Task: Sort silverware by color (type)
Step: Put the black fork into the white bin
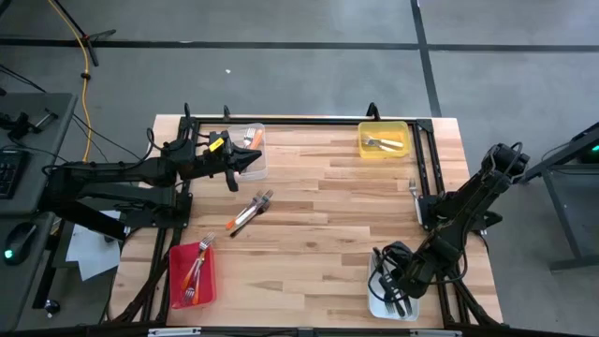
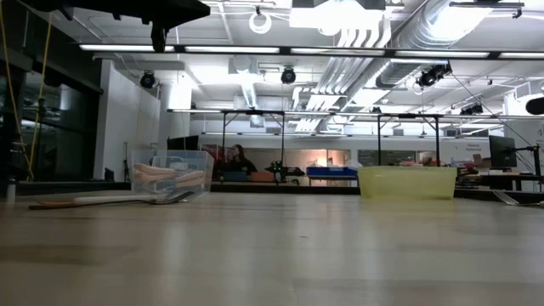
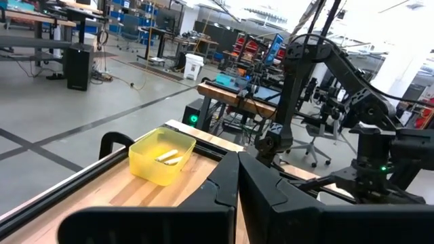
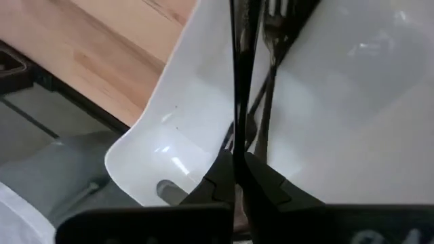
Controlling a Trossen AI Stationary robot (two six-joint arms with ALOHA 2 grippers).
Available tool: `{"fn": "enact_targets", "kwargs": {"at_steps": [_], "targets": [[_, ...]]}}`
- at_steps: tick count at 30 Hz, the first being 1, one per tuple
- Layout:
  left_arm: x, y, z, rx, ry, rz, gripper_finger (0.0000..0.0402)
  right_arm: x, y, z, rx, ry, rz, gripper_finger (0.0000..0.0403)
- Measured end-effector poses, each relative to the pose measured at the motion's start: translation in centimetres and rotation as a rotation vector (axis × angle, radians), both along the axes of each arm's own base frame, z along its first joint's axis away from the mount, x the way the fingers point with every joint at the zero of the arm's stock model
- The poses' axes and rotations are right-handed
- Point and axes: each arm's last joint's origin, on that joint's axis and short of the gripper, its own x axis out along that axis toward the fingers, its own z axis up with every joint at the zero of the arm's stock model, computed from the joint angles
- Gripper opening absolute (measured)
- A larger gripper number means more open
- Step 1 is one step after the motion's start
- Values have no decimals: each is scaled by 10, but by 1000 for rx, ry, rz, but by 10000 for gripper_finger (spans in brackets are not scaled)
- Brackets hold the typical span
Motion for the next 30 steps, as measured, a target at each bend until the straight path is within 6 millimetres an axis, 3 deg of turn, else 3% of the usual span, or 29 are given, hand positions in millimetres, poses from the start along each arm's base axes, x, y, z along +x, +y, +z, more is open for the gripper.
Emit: {"fn": "enact_targets", "kwargs": {"at_steps": [5, 20, 30], "targets": [[0, 0, 0, 1, 0, 0, 0, 2, 4, -9, -23, 28, 70, 0], [0, 0, 0, 2, 1, 0, 0, 2, 5, -19, -34, 123, -2, 2], [0, 0, 0, 2, 1, 0, 0, 1, 5, -19, -37, 125, -2, 67]]}}
